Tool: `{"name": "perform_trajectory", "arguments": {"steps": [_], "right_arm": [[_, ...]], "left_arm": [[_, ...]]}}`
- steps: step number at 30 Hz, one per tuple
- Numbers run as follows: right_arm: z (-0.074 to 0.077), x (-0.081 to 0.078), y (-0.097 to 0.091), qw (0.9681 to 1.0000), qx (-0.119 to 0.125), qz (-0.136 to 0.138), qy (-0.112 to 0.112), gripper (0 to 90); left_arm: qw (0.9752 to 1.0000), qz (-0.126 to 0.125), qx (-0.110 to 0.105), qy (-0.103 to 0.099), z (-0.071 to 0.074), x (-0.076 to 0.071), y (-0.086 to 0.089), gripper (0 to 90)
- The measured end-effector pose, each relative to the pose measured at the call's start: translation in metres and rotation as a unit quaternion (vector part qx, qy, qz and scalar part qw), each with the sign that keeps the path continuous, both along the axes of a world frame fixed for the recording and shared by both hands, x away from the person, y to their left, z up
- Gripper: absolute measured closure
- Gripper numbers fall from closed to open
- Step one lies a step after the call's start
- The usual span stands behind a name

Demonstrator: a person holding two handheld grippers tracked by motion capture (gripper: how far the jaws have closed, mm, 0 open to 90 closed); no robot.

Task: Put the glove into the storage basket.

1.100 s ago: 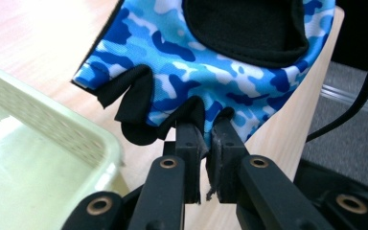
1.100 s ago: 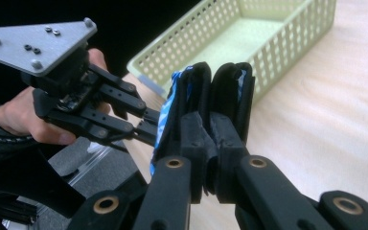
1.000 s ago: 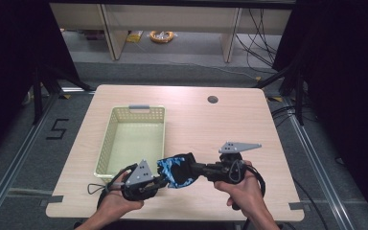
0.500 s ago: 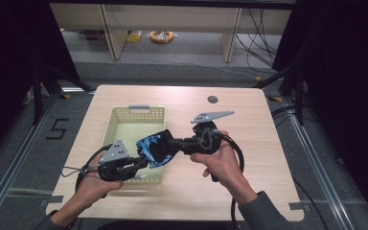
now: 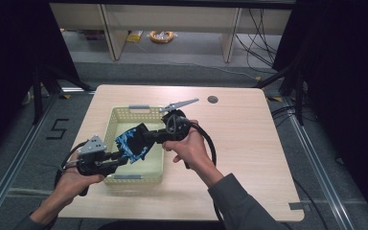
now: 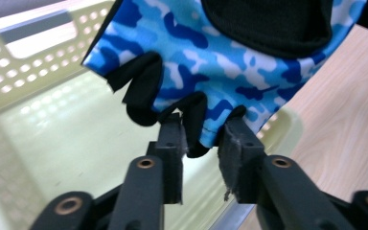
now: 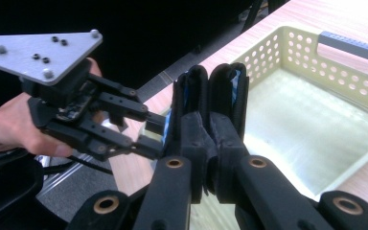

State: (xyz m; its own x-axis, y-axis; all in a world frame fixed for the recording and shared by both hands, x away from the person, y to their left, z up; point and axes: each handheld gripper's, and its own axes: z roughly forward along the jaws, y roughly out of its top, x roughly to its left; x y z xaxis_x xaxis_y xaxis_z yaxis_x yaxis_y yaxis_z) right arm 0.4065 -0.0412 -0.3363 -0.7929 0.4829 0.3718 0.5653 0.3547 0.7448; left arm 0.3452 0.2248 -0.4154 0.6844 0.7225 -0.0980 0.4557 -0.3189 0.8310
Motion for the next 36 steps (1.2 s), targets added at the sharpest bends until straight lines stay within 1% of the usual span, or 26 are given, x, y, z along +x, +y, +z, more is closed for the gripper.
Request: {"name": "perform_trajectory", "arguments": {"steps": [1, 2, 3, 4, 5, 6, 7, 9, 10, 11, 12, 13, 15, 18, 21, 23, 24, 25, 27, 28, 29, 30, 31, 32, 33, 36], "right_arm": [[-0.002, 0.003, 0.003, 1.0000, 0.000, -0.002, 0.001, 86.3], [-0.003, 0.005, 0.005, 1.0000, 0.001, -0.002, 0.005, 86.3], [-0.005, 0.008, 0.007, 1.0000, 0.001, -0.001, 0.001, 86.3], [-0.006, 0.009, 0.010, 1.0000, -0.002, -0.003, 0.007, 86.3], [-0.008, 0.011, 0.012, 0.9999, -0.003, -0.003, 0.012, 86.3], [-0.011, 0.013, 0.014, 0.9999, -0.005, -0.002, 0.009, 86.3], [-0.014, 0.014, 0.018, 0.9999, -0.004, -0.001, 0.015, 86.3], [-0.017, 0.016, 0.021, 0.9998, -0.005, -0.006, 0.021, 86.3], [-0.020, 0.017, 0.024, 0.9997, -0.004, -0.006, 0.022, 86.3], [-0.021, 0.018, 0.026, 0.9997, -0.006, -0.006, 0.021, 86.4], [-0.023, 0.019, 0.029, 0.9997, -0.008, -0.005, 0.022, 86.3], [-0.025, 0.020, 0.031, 0.9997, -0.008, -0.005, 0.022, 86.3], [-0.028, 0.020, 0.037, 0.9995, -0.007, -0.007, 0.029, 86.3], [-0.036, 0.020, 0.046, 0.9994, -0.009, -0.003, 0.034, 86.3], [-0.043, 0.019, 0.053, 0.9990, -0.011, -0.003, 0.042, 86.3], [-0.047, 0.018, 0.057, 0.9989, -0.012, -0.005, 0.044, 86.3], [-0.049, 0.018, 0.058, 0.9989, -0.011, -0.005, 0.045, 86.3], [-0.051, 0.018, 0.060, 0.9990, -0.010, -0.004, 0.044, 86.3], [-0.054, 0.017, 0.063, 0.9986, -0.010, -0.007, 0.051, 86.3], [-0.055, 0.017, 0.064, 0.9985, -0.008, -0.008, 0.054, 86.3], [-0.057, 0.017, 0.065, 0.9985, -0.009, -0.011, 0.054, 86.3], [-0.059, 0.016, 0.066, 0.9984, -0.009, -0.013, 0.054, 86.3], [-0.061, 0.016, 0.067, 0.9984, -0.006, -0.010, 0.055, 86.3], [-0.063, 0.016, 0.067, 0.9981, -0.005, -0.013, 0.060, 86.2], [-0.066, 0.015, 0.068, 0.9980, -0.004, -0.014, 0.062, 86.3], [-0.072, 0.014, 0.067, 0.9971, 0.001, -0.019, 0.074, 86.3]], "left_arm": [[1.0000, -0.004, 0.005, 0.005, 0.001, 0.000, 0.005, 65.5], [1.0000, 0.003, 0.001, 0.004, 0.001, -0.001, 0.008, 62.5], [0.9999, 0.002, 0.010, 0.009, 0.002, -0.001, 0.013, 60.6], [0.9999, 0.014, 0.000, 0.005, 0.002, -0.003, 0.015, 59.8], [0.9999, 0.013, 0.000, 0.006, 0.002, -0.004, 0.018, 59.0], [0.9998, 0.017, 0.004, 0.004, 0.003, -0.006, 0.021, 58.2], [0.9999, 0.013, 0.009, 0.003, 0.003, -0.007, 0.024, 57.9], [0.9997, 0.024, 0.003, 0.000, 0.002, -0.010, 0.026, 56.7], [0.9998, 0.020, 0.005, 0.004, 0.003, -0.012, 0.027, 56.1], [0.9997, 0.023, 0.000, 0.003, 0.003, -0.014, 0.028, 55.4], [0.9996, 0.028, 0.002, 0.005, 0.003, -0.017, 0.029, 54.2], [0.9997, 0.025, -0.001, 0.003, 0.003, -0.020, 0.030, 53.4], [0.9997, 0.025, 0.003, 0.002, 0.003, -0.026, 0.030, 51.8], [0.9998, 0.018, -0.005, 0.002, 0.001, -0.036, 0.028, 47.9], [0.9998, 0.016, 0.012, 0.004, 0.000, -0.047, 0.025, 42.9], [0.9999, 0.010, 0.012, 0.005, -0.002, -0.053, 0.023, 40.9], [0.9997, 0.003, 0.022, 0.008, -0.003, -0.055, 0.023, 39.9], [0.9997, 0.006, 0.011, 0.020, -0.005, -0.059, 0.021, 39.2], [0.9997, 0.002, 0.019, 0.013, -0.009, -0.065, 0.021, 37.9], [0.9998, -0.001, 0.009, 0.019, -0.012, -0.067, 0.020, 37.8], [0.9996, -0.014, 0.018, 0.015, -0.014, -0.068, 0.021, 37.6], [0.9997, -0.010, 0.011, 0.021, -0.018, -0.071, 0.019, 37.3], [0.9995, 0.007, 0.001, 0.029, -0.021, -0.077, 0.017, 37.3], [0.9995, 0.000, -0.005, 0.030, -0.023, -0.080, 0.015, 37.3], [0.9994, 0.003, -0.012, 0.032, -0.027, -0.083, 0.013, 37.3], [0.9996, -0.009, -0.008, 0.027, -0.031, -0.090, 0.011, 37.3]]}}
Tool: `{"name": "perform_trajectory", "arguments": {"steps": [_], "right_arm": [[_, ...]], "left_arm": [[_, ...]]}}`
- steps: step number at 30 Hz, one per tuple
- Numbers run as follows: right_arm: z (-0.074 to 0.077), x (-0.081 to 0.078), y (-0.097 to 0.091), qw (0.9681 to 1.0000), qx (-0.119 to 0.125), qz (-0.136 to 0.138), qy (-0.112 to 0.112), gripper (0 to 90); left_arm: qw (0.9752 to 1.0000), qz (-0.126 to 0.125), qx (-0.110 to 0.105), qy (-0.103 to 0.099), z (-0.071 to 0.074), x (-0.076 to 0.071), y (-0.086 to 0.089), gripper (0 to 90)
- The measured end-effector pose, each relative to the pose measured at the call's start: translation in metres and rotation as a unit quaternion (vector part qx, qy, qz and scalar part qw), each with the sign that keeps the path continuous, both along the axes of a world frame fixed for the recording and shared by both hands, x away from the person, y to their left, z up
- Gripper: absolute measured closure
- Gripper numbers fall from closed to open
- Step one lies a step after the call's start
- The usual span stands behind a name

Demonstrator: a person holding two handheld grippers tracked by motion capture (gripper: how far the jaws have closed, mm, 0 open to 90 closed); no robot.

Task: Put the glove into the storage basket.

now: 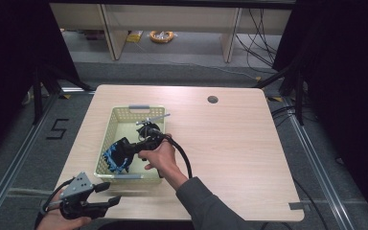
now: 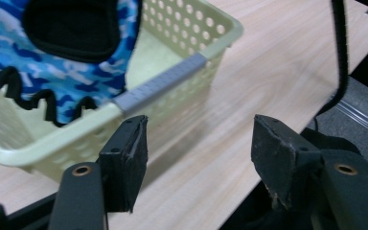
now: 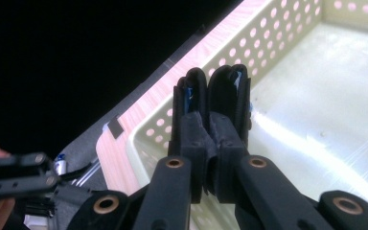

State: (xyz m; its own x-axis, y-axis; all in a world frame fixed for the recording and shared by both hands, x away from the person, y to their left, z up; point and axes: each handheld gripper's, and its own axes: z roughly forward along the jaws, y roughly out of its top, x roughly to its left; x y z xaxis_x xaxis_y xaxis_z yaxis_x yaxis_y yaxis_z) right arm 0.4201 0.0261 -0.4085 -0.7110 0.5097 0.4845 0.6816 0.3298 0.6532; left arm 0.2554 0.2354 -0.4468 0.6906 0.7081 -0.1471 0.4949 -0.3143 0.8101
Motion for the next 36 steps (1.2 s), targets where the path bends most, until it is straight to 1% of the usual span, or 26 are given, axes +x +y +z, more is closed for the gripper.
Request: {"name": "perform_trajectory", "arguments": {"steps": [2, 4, 7, 8, 9, 10, 15, 16, 17, 18, 19, 20, 21, 22, 24, 25, 26, 27, 29, 30, 31, 32, 33, 34, 35, 36], "right_arm": [[-0.006, 0.000, -0.002, 1.0000, 0.001, -0.003, 0.003, 86.2], [-0.011, -0.001, -0.004, 0.9999, -0.003, -0.008, 0.010, 86.2], [-0.017, -0.001, -0.010, 0.9997, -0.008, -0.018, 0.015, 86.1], [-0.019, -0.001, -0.012, 0.9996, -0.009, -0.020, 0.019, 86.0], [-0.020, -0.001, -0.014, 0.9995, -0.015, -0.025, 0.014, 86.0], [-0.021, -0.001, -0.016, 0.9993, -0.022, -0.027, 0.015, 85.9], [-0.023, 0.000, -0.025, 0.9981, -0.036, -0.046, 0.016, 84.3], [-0.023, 0.000, -0.026, 0.9981, -0.041, -0.046, 0.010, 83.9], [-0.023, 0.000, -0.027, 0.9975, -0.048, -0.050, 0.010, 83.3], [-0.023, 0.001, -0.028, 0.9973, -0.056, -0.048, 0.005, 82.4], [-0.024, 0.001, -0.029, 0.9967, -0.066, -0.048, 0.000, 81.9], [-0.024, 0.001, -0.029, 0.9958, -0.076, -0.050, -0.006, 81.9], [-0.024, 0.001, -0.030, 0.9954, -0.082, -0.048, -0.009, 82.0], [-0.024, 0.001, -0.030, 0.9953, -0.086, -0.044, -0.008, 82.1], [-0.023, -0.001, -0.030, 0.9927, -0.110, -0.050, 0.000, 82.0], [-0.023, 0.000, -0.030, 0.9915, -0.122, -0.045, -0.004, 81.6], [-0.024, 0.000, -0.029, 0.9911, -0.127, -0.041, -0.003, 81.7], [-0.024, -0.001, -0.029, 0.9900, -0.135, -0.041, 0.002, 81.8], [-0.026, 0.001, -0.029, 0.9889, -0.145, -0.028, -0.014, 81.5], [-0.027, 0.001, -0.028, 0.9883, -0.150, -0.028, -0.012, 80.8], [-0.028, 0.002, -0.028, 0.9875, -0.155, -0.023, -0.015, 79.8], [-0.029, 0.002, -0.028, 0.9872, -0.158, -0.018, -0.015, 79.8], [-0.030, 0.001, -0.029, 0.9863, -0.162, -0.017, -0.025, 79.8], [-0.029, -0.002, -0.027, 0.9858, -0.166, -0.024, -0.008, 79.7], [-0.029, -0.002, -0.027, 0.9857, -0.167, -0.021, -0.007, 79.6], [-0.029, -0.003, -0.027, 0.9854, -0.169, -0.023, -0.005, 78.8]], "left_arm": [[1.0000, -0.005, 0.003, -0.003, -0.003, -0.005, -0.003, 37.4], [0.9999, 0.000, -0.001, 0.010, -0.007, -0.009, -0.008, 37.4], [0.9997, -0.020, 0.015, 0.001, -0.015, -0.012, -0.014, 37.5], [0.9995, -0.026, 0.018, 0.010, -0.016, -0.014, -0.016, 37.5], [0.9995, -0.024, 0.007, 0.019, -0.019, -0.016, -0.020, 37.5], [0.9995, -0.024, 0.006, 0.018, -0.022, -0.016, -0.022, 37.5], [0.9987, -0.041, 0.029, 0.014, -0.029, -0.018, -0.028, 37.4], [0.9984, -0.049, 0.029, 0.002, -0.032, -0.016, -0.029, 37.4], [0.9977, -0.055, 0.039, 0.006, -0.032, -0.016, -0.029, 37.4], [0.9964, -0.061, 0.059, 0.000, -0.032, -0.014, -0.027, 37.4], [0.9981, -0.048, 0.032, 0.019, -0.035, -0.018, -0.031, 37.4], [0.9976, -0.050, 0.045, 0.019, -0.034, -0.017, -0.030, 37.4], [0.9981, -0.046, 0.032, 0.026, -0.035, -0.019, -0.032, 37.5], [0.9983, -0.050, 0.028, 0.013, -0.035, -0.018, -0.032, 37.5], [0.9974, -0.056, 0.045, 0.003, -0.033, -0.017, -0.030, 38.1], [0.9977, -0.053, 0.041, 0.003, -0.033, -0.017, -0.031, 38.1], [0.9970, -0.054, 0.056, 0.004, -0.032, -0.017, -0.030, 38.2], [0.9971, -0.053, 0.054, 0.005, -0.033, -0.017, -0.030, 38.3], [0.9974, -0.051, 0.048, 0.014, -0.034, -0.018, -0.031, 38.4], [0.9972, -0.053, 0.052, 0.010, -0.034, -0.017, -0.030, 38.4], [0.9984, -0.044, 0.031, 0.016, -0.036, -0.019, -0.033, 38.4], [0.9982, -0.046, 0.031, 0.021, -0.036, -0.019, -0.033, 38.4], [0.9975, -0.050, 0.047, 0.018, -0.036, -0.018, -0.032, 38.5], [0.9973, -0.051, 0.052, 0.011, -0.035, -0.017, -0.031, 38.6], [0.9973, -0.052, 0.048, 0.016, -0.035, -0.018, -0.032, 38.5], [0.9967, -0.059, 0.056, 0.006, -0.035, -0.016, -0.030, 38.5]]}}
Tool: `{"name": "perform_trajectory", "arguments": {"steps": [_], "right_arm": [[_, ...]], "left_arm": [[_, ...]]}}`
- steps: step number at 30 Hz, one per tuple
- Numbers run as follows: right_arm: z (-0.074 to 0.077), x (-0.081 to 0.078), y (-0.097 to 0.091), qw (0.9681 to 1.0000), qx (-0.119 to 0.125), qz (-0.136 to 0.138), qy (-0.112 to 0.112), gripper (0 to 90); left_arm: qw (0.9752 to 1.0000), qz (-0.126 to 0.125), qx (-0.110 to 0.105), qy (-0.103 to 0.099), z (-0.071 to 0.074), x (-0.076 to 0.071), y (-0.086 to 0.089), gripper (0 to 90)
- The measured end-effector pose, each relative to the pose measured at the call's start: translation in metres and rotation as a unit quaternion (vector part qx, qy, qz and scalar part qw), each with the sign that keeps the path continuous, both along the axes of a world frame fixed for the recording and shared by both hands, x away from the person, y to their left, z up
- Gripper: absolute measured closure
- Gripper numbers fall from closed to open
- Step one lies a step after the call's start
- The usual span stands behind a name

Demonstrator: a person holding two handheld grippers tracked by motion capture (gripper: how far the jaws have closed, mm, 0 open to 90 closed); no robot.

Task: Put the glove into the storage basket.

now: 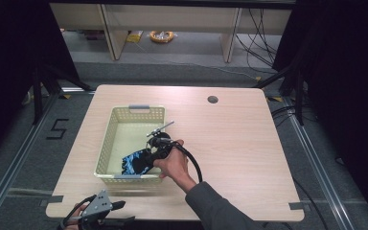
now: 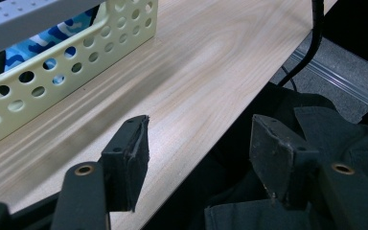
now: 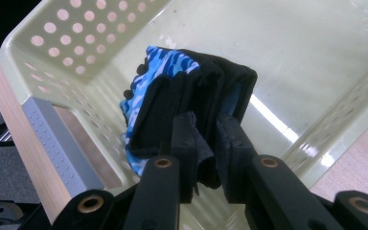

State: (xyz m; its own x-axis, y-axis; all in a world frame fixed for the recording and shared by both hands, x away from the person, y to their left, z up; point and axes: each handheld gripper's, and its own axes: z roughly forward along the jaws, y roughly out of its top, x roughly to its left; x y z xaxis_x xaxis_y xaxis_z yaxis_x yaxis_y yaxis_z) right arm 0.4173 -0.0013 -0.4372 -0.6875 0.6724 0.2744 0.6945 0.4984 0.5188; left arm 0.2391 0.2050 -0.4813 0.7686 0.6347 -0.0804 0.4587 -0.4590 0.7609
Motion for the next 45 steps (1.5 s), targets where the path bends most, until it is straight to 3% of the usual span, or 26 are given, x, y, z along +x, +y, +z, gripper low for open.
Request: {"name": "perform_trajectory", "arguments": {"steps": [2, 3, 4, 8, 10, 11, 12, 15, 16, 17, 19, 22, 25, 26, 27, 29, 30, 32, 34, 37, 38, 39, 41, 42, 43, 45], "right_arm": [[0.001, 0.000, -0.001, 1.0000, -0.003, -0.001, -0.001, 76.3], [0.002, -0.001, -0.001, 1.0000, -0.007, 0.002, -0.006, 75.3], [0.003, -0.002, -0.002, 0.9998, -0.015, 0.001, -0.010, 75.0], [0.008, -0.008, -0.005, 0.9997, -0.019, 0.003, -0.016, 68.4], [0.014, -0.010, -0.007, 0.9994, -0.021, -0.001, -0.027, 66.8], [0.015, -0.010, -0.008, 0.9993, -0.014, 0.006, -0.035, 66.7], [0.019, -0.012, -0.009, 0.9995, -0.008, -0.001, -0.031, 66.0], [0.024, -0.013, -0.013, 0.9985, 0.002, 0.018, -0.051, 63.5], [0.026, -0.015, -0.014, 0.9988, 0.007, 0.015, -0.045, 63.1], [0.027, -0.016, -0.016, 0.9985, 0.010, 0.021, -0.050, 62.9], [0.029, -0.017, -0.020, 0.9978, 0.020, 0.020, -0.059, 62.1], [0.031, -0.020, -0.025, 0.9977, 0.034, 0.013, -0.057, 59.7], [0.032, -0.022, -0.033, 0.9962, 0.047, 0.015, -0.071, 55.7], [0.032, -0.023, -0.036, 0.9952, 0.056, 0.023, -0.078, 54.4], [0.033, -0.024, -0.039, 0.9953, 0.059, 0.021, -0.073, 52.5], [0.033, -0.027, -0.044, 0.9934, 0.080, 0.027, -0.078, 49.4], [0.034, -0.029, -0.047, 0.9923, 0.086, 0.029, -0.084, 47.6], [0.035, -0.032, -0.053, 0.9907, 0.091, 0.029, -0.097, 45.1], [0.037, -0.034, -0.056, 0.9901, 0.096, 0.026, -0.099, 44.2], [0.039, -0.041, -0.071, 0.9858, 0.109, 0.019, -0.126, 41.6], [0.039, -0.041, -0.075, 0.9850, 0.111, 0.022, -0.130, 40.9], [0.039, -0.043, -0.081, 0.9839, 0.114, 0.020, -0.136, 40.6], [0.039, -0.044, -0.084, 0.9833, 0.115, 0.016, -0.140, 40.3], [0.038, -0.048, -0.093, 0.9829, 0.120, 0.007, -0.139, 39.9], [0.036, -0.048, -0.098, 0.9823, 0.119, 0.011, -0.144, 39.8], [0.034, -0.051, -0.104, 0.9826, 0.122, 0.008, -0.140, 39.5]], "left_arm": [[1.0000, -0.003, 0.002, 0.003, 0.000, 0.000, 0.001, 38.5], [0.9999, -0.006, -0.008, 0.009, 0.000, -0.001, 0.000, 38.5], [0.9992, 0.005, -0.026, 0.028, -0.001, -0.004, -0.002, 38.5], [0.9994, -0.001, -0.026, 0.021, -0.001, -0.003, -0.002, 38.4], [0.9997, -0.007, -0.014, 0.016, 0.000, -0.001, 0.000, 38.2], [0.9998, -0.009, -0.009, 0.012, 0.000, -0.001, 0.001, 38.3], [0.9993, 0.002, -0.033, 0.019, -0.001, -0.003, -0.002, 38.2], [0.9988, 0.006, -0.039, 0.028, -0.002, -0.004, -0.003, 37.8], [0.9992, 0.005, -0.026, 0.028, -0.002, -0.003, -0.002, 37.4], [0.9990, 0.007, -0.034, 0.030, -0.003, -0.003, -0.003, 36.9], [0.9994, 0.002, -0.019, 0.030, -0.004, -0.002, -0.002, 34.7], [0.9992, 0.004, -0.036, 0.017, -0.006, -0.001, -0.004, 33.4], [0.9993, 0.017, -0.032, 0.011, -0.008, 0.000, -0.003, 31.4], [0.9998, 0.012, -0.014, 0.009, -0.007, 0.001, -0.001, 30.2], [0.9993, 0.027, -0.023, 0.008, -0.010, 0.002, -0.002, 29.4], [0.9996, 0.022, -0.019, 0.003, -0.010, 0.004, 0.000, 28.4], [0.9993, 0.025, -0.024, 0.014, -0.011, 0.003, 0.000, 27.6], [0.9998, 0.021, -0.007, -0.002, -0.012, 0.006, 0.002, 26.4], [0.9997, 0.022, -0.011, -0.002, -0.013, 0.005, 0.002, 25.0], [0.9990, 0.038, -0.023, -0.002, -0.015, 0.007, 0.003, 23.7], [0.9992, 0.036, -0.011, -0.011, -0.014, 0.009, 0.005, 23.0], [0.9986, 0.047, -0.025, 0.002, -0.015, 0.007, 0.003, 22.6], [0.9993, 0.034, -0.014, 0.000, -0.014, 0.009, 0.006, 22.0], [0.9987, 0.046, -0.018, -0.007, -0.016, 0.010, 0.006, 21.8], [0.9976, 0.059, -0.036, 0.000, -0.017, 0.009, 0.005, 21.7], [0.9977, 0.059, -0.034, -0.005, -0.016, 0.010, 0.006, 21.6]]}}
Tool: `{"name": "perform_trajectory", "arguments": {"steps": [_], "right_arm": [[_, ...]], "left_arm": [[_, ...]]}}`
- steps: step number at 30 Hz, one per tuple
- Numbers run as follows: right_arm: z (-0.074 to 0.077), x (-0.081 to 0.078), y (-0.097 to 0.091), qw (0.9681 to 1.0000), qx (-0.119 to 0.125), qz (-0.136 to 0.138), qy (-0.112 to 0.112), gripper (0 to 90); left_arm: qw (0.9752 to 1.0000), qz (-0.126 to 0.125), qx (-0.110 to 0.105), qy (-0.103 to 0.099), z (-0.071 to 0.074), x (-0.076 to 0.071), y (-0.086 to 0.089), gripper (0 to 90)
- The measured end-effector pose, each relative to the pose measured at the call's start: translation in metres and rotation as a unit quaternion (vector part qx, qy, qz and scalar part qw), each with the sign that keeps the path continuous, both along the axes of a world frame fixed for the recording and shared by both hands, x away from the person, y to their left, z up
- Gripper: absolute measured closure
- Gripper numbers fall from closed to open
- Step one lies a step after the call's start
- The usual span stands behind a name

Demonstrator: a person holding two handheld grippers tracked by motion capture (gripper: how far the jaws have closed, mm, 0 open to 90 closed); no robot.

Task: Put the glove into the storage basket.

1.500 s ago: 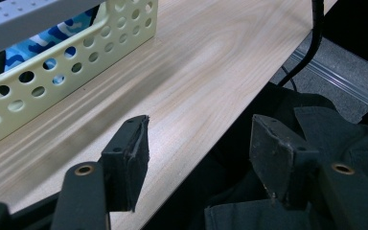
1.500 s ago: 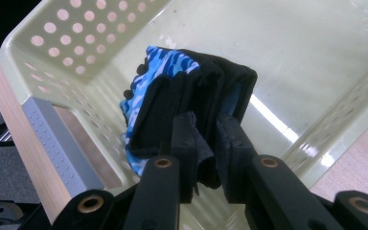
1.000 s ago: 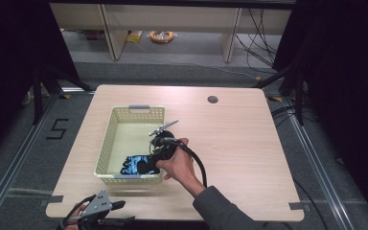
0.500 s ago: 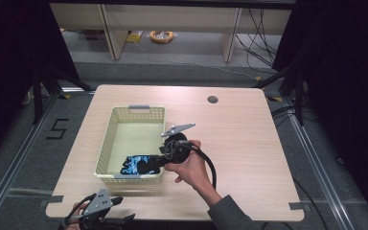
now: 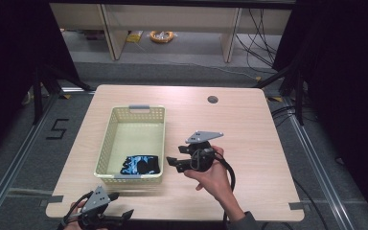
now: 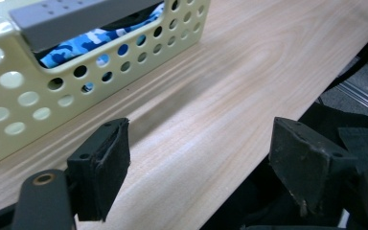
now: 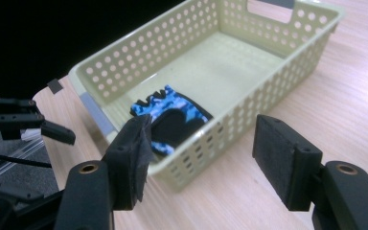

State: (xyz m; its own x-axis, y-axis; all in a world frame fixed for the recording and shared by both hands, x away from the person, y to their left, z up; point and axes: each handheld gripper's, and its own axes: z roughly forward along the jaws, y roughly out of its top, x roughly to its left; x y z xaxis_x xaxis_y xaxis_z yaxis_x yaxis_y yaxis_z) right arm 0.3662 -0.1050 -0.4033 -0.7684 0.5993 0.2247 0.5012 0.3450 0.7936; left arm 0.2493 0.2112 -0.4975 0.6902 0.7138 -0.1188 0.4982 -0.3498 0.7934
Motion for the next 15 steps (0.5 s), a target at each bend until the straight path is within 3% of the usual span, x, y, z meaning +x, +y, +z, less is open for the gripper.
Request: {"name": "perform_trajectory", "arguments": {"steps": [3, 5, 7, 11, 12, 13, 15], "right_arm": [[-0.003, -0.003, -0.007, 1.0000, -0.003, -0.009, 0.000, 39.4], [-0.007, -0.007, -0.013, 0.9999, 0.007, -0.011, 0.002, 39.3], [-0.008, -0.010, -0.018, 0.9998, 0.006, -0.019, 0.000, 39.2], [-0.010, -0.010, -0.021, 0.9998, 0.009, -0.011, -0.011, 38.6], [-0.011, -0.013, -0.022, 0.9997, 0.014, -0.018, 0.001, 38.0], [-0.012, -0.012, -0.023, 0.9999, 0.010, -0.011, -0.002, 37.8], [-0.013, -0.016, -0.025, 0.9997, 0.010, -0.023, 0.006, 37.2]], "left_arm": [[0.9999, 0.001, -0.001, 0.013, 0.001, 0.000, 0.001, 21.5], [1.0000, 0.005, -0.004, 0.000, 0.000, 0.000, 0.001, 21.5], [1.0000, 0.007, -0.005, 0.000, -0.001, 0.001, 0.001, 21.5], [1.0000, 0.005, 0.000, 0.002, 0.000, 0.001, 0.002, 21.4], [0.9999, 0.006, 0.010, -0.002, 0.000, 0.002, 0.004, 21.4], [1.0000, 0.007, 0.000, -0.003, 0.000, 0.001, 0.003, 21.4], [0.9999, 0.008, -0.006, -0.004, -0.001, 0.001, 0.003, 21.4]]}}
